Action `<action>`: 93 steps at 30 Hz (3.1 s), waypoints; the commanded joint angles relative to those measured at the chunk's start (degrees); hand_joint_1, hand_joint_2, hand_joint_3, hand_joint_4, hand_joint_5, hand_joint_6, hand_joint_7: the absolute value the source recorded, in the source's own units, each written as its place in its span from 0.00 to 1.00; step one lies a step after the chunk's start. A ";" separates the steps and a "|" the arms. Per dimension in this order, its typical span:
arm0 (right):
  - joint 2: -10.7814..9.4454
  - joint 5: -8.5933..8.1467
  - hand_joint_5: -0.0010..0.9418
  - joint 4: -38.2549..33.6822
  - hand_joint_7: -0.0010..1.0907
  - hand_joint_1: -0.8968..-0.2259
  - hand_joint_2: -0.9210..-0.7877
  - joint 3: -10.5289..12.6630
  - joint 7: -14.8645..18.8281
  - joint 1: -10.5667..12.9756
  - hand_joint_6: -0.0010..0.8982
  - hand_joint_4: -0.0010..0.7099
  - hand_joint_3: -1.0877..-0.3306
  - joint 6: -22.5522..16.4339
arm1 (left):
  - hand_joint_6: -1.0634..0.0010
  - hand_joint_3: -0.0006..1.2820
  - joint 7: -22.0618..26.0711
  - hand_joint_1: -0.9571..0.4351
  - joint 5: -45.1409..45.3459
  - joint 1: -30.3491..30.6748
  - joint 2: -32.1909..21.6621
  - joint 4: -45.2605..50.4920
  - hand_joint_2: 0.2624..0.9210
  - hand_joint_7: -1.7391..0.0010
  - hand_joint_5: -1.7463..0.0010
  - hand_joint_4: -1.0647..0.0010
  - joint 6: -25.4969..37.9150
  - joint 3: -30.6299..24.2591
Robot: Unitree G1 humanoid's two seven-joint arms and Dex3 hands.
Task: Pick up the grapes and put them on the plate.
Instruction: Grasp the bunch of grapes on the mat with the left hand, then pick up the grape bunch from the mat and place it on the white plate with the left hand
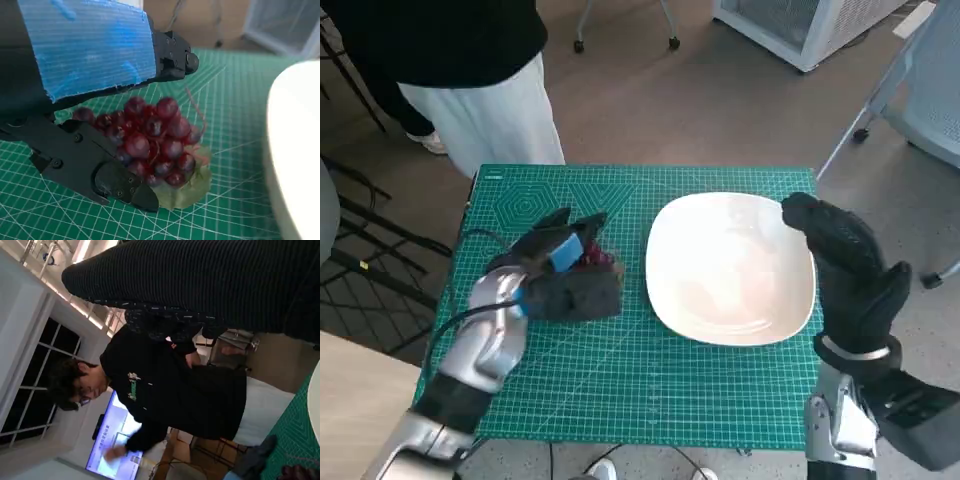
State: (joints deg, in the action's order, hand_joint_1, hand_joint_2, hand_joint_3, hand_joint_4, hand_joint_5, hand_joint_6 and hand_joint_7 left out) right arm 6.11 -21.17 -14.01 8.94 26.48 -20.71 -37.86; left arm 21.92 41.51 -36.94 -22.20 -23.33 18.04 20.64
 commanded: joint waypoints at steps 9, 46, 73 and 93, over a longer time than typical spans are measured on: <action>0.29 -0.36 0.00 -0.26 0.28 0.68 0.00 0.32 0.11 1.60 0.19 0.50 0.71 0.70 | 0.80 0.00 -1.18 0.42 -0.41 -5.70 2.12 -13.21 0.68 1.00 1.00 1.00 -0.42 3.40; 0.86 -0.91 0.00 -0.03 0.29 0.69 0.00 0.39 0.65 1.11 0.18 0.49 0.70 2.14 | 0.62 0.03 -7.78 0.67 -4.18 -7.56 3.42 -22.21 0.79 0.96 0.81 0.68 -3.88 4.08; 0.78 -0.74 0.00 -0.62 0.30 0.69 0.00 0.55 0.68 0.54 0.18 0.49 0.71 1.48 | 0.44 0.21 -11.95 0.69 -2.02 -7.11 1.50 -21.13 0.93 0.40 0.11 0.54 -6.78 6.62; 0.67 -0.47 0.00 -1.40 0.30 0.68 0.00 0.66 0.68 -0.18 0.17 0.47 0.71 0.82 | 0.45 0.14 -12.64 0.69 -2.49 -7.75 1.72 -22.68 1.00 0.40 0.14 0.51 -7.34 6.13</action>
State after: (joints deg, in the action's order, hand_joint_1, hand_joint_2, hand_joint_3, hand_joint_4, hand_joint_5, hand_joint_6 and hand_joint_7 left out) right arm 6.62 -21.82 -14.19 9.36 26.90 -21.32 -37.13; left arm 9.09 39.26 -44.78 -20.30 -44.77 10.99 26.72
